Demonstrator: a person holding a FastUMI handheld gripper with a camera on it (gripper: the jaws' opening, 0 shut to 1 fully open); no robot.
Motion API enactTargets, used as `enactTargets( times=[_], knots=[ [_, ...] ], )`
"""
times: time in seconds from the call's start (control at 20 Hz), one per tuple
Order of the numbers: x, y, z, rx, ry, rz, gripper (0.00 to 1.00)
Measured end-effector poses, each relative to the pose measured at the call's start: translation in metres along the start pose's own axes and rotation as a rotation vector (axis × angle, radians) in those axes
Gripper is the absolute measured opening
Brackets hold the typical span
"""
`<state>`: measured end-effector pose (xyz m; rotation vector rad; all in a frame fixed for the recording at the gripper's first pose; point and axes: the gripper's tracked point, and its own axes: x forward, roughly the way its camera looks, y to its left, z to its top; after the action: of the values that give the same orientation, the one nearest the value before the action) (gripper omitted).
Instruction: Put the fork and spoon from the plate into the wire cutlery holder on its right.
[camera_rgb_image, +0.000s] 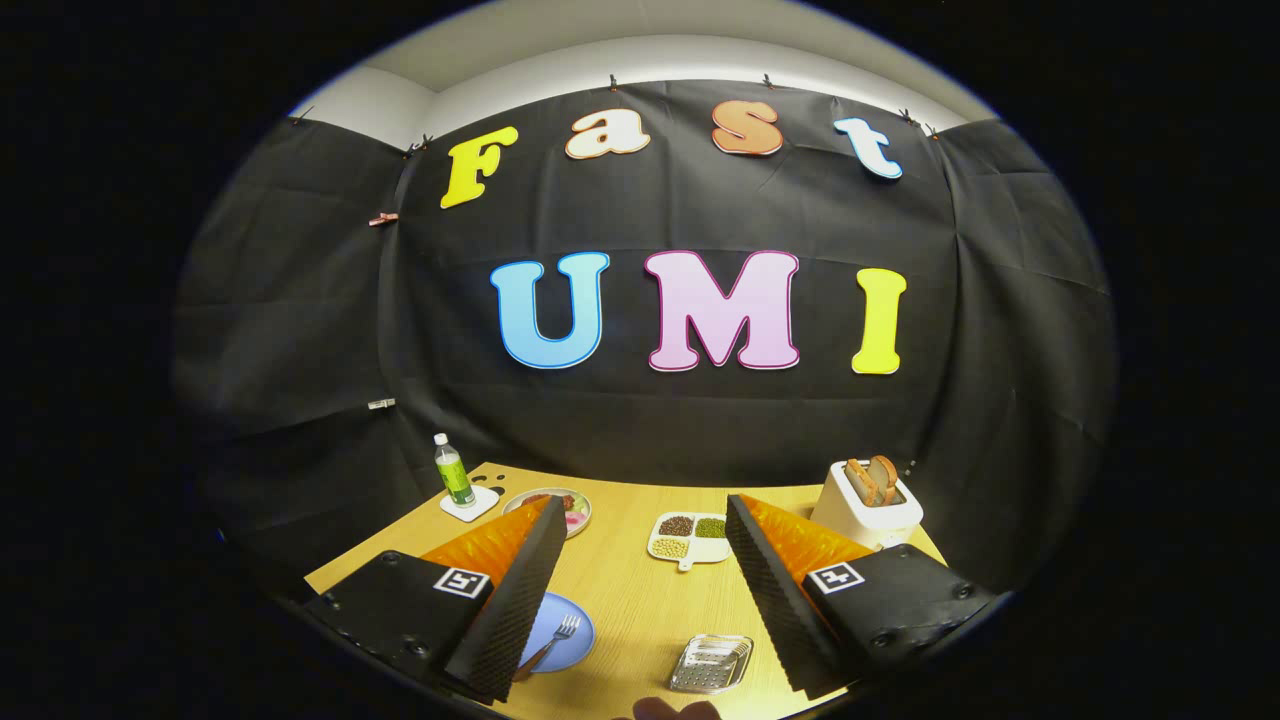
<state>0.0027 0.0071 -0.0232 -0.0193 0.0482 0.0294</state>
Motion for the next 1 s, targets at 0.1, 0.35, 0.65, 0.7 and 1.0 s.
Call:
enactTargets(
  times=[0.1, 0.35, 0.65, 0.7, 1.0],
  knots=[
    [0.002, 0.001, -0.008, -0.004, 0.018, -0.003, 0.99],
    [0.010, 0.013, -0.020, -0.012, 0.052, -0.008, 0.99],
    [0.030, 0.050, -0.077, -0.088, 0.233, 0.045, 0.99],
    [0.032, 0.059, -0.088, -0.089, 0.262, 0.062, 0.99],
    [0.048, 0.098, -0.161, -0.085, 0.441, 0.111, 0.98]
  ],
)
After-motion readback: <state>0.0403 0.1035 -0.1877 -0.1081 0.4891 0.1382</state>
